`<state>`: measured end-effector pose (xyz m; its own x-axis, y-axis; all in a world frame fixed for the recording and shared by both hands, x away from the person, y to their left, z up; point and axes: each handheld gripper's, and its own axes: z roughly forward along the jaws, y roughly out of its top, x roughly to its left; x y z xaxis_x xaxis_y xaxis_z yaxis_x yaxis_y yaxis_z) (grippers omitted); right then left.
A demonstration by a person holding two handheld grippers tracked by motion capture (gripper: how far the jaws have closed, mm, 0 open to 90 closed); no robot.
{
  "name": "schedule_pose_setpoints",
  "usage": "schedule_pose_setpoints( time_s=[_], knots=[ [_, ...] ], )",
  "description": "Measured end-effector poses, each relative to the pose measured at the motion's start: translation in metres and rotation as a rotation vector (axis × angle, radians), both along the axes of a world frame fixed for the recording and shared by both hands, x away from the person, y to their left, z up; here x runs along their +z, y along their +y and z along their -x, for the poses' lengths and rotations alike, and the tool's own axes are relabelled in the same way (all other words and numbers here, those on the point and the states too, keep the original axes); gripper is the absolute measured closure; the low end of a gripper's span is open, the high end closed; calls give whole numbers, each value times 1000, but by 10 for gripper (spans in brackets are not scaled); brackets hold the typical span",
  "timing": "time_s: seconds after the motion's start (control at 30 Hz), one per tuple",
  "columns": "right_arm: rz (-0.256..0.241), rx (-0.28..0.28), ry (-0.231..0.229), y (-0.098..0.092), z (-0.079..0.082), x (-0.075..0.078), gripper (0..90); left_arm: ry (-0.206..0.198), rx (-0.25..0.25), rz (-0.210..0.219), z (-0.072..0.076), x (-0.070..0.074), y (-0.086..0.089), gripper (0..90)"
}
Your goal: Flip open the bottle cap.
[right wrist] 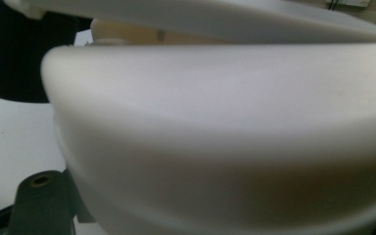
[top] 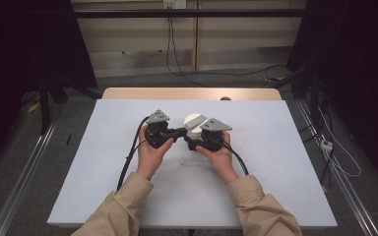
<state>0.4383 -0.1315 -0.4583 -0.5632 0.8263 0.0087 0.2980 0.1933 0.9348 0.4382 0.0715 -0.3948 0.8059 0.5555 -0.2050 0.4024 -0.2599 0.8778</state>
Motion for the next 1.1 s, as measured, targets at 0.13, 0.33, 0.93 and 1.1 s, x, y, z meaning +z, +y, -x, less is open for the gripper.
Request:
schedule_pose_setpoints(
  time_s=[0.13, 0.33, 0.93, 1.1],
  knots=[
    [2, 2, -2, 0, 0, 0, 187, -4, 0, -3, -1, 2, 0, 900],
    [1, 4, -1, 0, 0, 0, 187, -11, -1, 2, -2, 7, -1, 900],
    [-2, 5, -2, -1, -1, 0, 187, -20, 13, 0, -9, 17, -4, 900],
    [-2, 4, -3, 0, -1, 0, 187, -24, 11, -1, -10, 20, -5, 900]
  ],
)
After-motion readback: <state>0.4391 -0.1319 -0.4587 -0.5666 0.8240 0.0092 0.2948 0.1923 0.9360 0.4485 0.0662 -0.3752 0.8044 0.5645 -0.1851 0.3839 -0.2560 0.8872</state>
